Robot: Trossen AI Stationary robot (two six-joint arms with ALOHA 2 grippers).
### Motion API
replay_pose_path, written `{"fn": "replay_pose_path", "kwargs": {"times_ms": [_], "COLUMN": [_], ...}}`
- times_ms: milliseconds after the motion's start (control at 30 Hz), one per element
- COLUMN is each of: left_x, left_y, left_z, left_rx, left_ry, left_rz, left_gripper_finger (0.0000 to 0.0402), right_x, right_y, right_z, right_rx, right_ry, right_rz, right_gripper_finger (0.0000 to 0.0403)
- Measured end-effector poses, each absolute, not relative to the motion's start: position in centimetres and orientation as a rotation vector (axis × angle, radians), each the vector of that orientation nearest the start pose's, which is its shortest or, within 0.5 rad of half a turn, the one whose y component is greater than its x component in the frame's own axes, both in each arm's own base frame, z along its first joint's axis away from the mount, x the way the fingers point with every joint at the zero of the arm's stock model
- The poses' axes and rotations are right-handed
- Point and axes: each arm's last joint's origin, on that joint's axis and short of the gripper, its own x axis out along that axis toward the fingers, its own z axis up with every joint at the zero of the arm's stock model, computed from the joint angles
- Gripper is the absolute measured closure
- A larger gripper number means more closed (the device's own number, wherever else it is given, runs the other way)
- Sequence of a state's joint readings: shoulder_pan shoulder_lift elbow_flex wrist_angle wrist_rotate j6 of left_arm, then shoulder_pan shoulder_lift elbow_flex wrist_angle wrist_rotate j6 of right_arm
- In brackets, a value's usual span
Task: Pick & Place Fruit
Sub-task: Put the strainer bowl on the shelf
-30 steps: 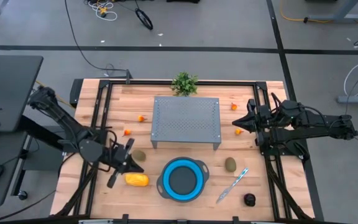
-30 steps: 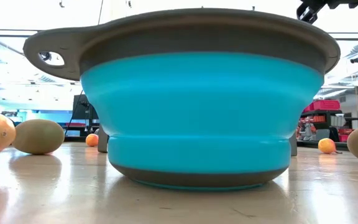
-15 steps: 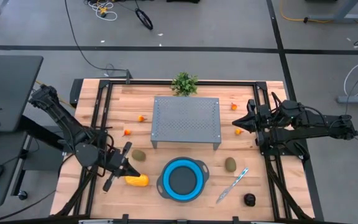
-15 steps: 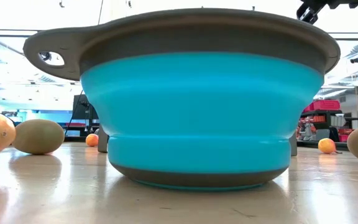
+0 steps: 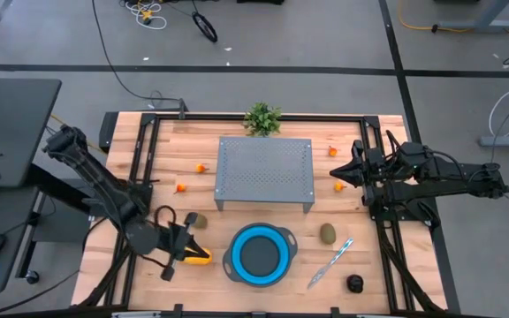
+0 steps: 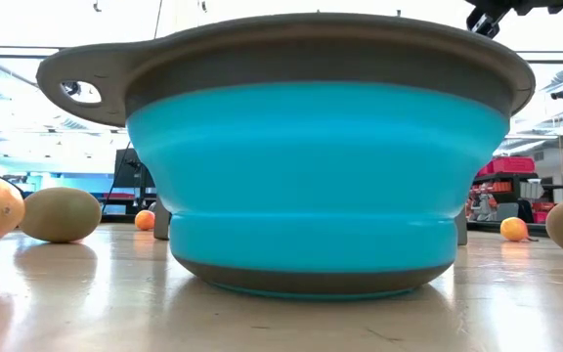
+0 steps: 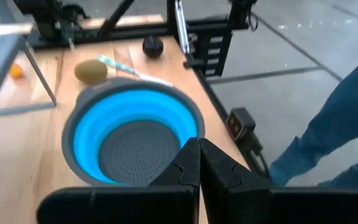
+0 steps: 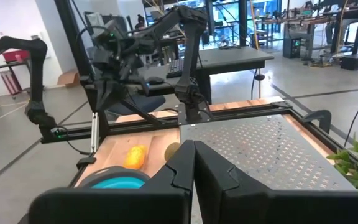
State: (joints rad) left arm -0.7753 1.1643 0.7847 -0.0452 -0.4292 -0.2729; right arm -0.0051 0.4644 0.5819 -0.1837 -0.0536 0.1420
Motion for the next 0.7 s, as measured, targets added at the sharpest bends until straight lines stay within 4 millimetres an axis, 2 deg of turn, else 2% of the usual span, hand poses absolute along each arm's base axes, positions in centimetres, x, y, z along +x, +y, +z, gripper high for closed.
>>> {"fn": "replay_pose_path", "kwargs": {"times_ms": [267, 467, 700], "left_x": [19.7, 20.5, 21.4], "left_y": [-17.2, -16.3, -15.2], "left_z": [25.9, 25.9, 25.8], "left_rx": [-0.004, -0.096, -0.122], "left_ry": [0.43, 0.444, 0.467], "left_rz": [-0.27, -0.21, -0.235], "left_gripper_finger": [0.0398, 0.0397, 0.0396], "right_x": [11.7, 11.7, 11.7], "right_y": [0.1, 0.1, 0.1], "right_z": [30.4, 30.4, 30.4], "right_rx": [0.144, 0.144, 0.144], "right_ry": [0.07, 0.07, 0.07], "right_rz": [0.044, 0.044, 0.044], "right_gripper_finger": [0.0387, 0.0387, 0.0387]}}
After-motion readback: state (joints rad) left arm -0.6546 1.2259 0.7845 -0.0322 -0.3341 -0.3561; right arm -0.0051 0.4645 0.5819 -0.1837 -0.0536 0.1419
